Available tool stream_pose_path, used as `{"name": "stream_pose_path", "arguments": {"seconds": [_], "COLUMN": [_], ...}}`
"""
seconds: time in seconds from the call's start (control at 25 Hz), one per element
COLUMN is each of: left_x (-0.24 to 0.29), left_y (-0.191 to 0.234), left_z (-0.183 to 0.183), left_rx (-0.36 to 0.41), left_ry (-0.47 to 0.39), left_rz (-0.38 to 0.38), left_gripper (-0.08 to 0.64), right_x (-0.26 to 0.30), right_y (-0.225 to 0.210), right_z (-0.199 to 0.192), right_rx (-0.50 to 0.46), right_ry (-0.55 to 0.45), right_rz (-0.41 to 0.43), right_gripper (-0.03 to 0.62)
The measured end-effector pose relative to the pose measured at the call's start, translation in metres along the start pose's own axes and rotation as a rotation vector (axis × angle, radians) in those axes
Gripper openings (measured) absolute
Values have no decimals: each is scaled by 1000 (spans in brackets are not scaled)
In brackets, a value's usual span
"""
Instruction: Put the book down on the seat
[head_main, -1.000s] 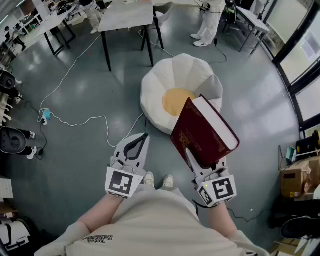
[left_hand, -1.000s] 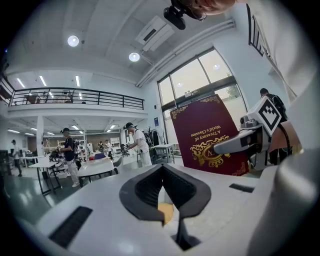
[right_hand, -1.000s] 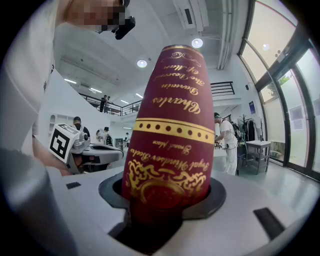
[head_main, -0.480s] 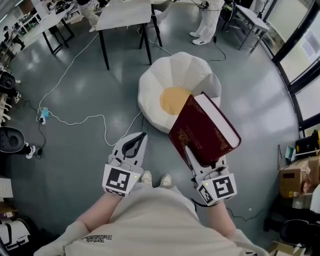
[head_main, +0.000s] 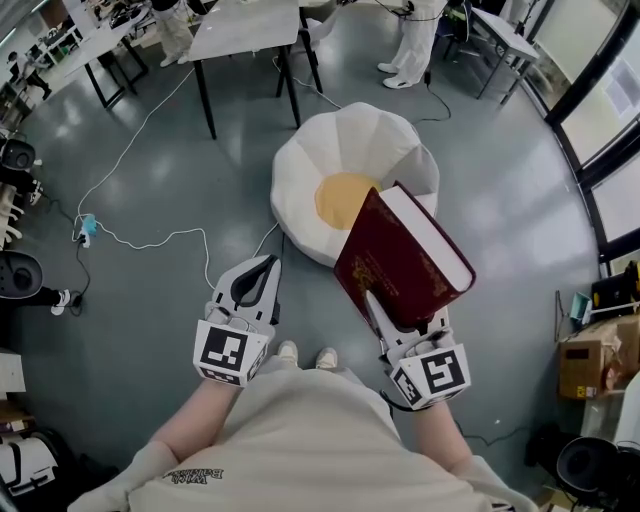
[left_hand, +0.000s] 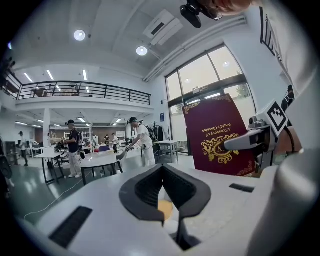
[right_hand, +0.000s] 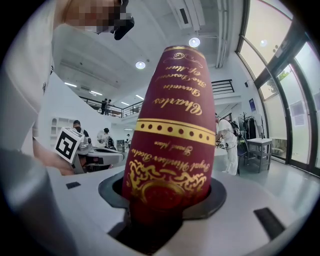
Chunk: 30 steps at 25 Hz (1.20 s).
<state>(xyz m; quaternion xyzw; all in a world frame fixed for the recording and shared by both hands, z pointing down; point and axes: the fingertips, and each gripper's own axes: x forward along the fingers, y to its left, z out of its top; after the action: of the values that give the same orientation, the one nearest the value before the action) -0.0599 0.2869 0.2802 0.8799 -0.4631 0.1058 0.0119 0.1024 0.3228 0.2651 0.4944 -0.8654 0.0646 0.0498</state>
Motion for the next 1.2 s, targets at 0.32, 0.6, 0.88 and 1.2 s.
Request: {"name": "stream_pose_path", "arguments": {"seconds": [0.32, 0.6, 0.88, 1.2], "left_x": [10, 15, 18, 25], "left_y": [-23, -36, -37, -38], "left_z": [6, 7, 8, 1], "left_rx": [-7, -3, 4, 7], "left_ry": [-9, -6, -16, -27], "left_rz": [9, 32, 37, 29], "left_gripper": [5, 5, 5, 5], "right_x": [-15, -29, -29, -23], "right_y": [-23, -42, -48, -54], "right_z": [2, 3, 2, -6], "right_rx": [-3, -12, -19, -16], "right_ry": [-17, -30, -44, -49], "right_rz": [4, 2, 3, 1], "right_gripper": [242, 242, 242, 242]}}
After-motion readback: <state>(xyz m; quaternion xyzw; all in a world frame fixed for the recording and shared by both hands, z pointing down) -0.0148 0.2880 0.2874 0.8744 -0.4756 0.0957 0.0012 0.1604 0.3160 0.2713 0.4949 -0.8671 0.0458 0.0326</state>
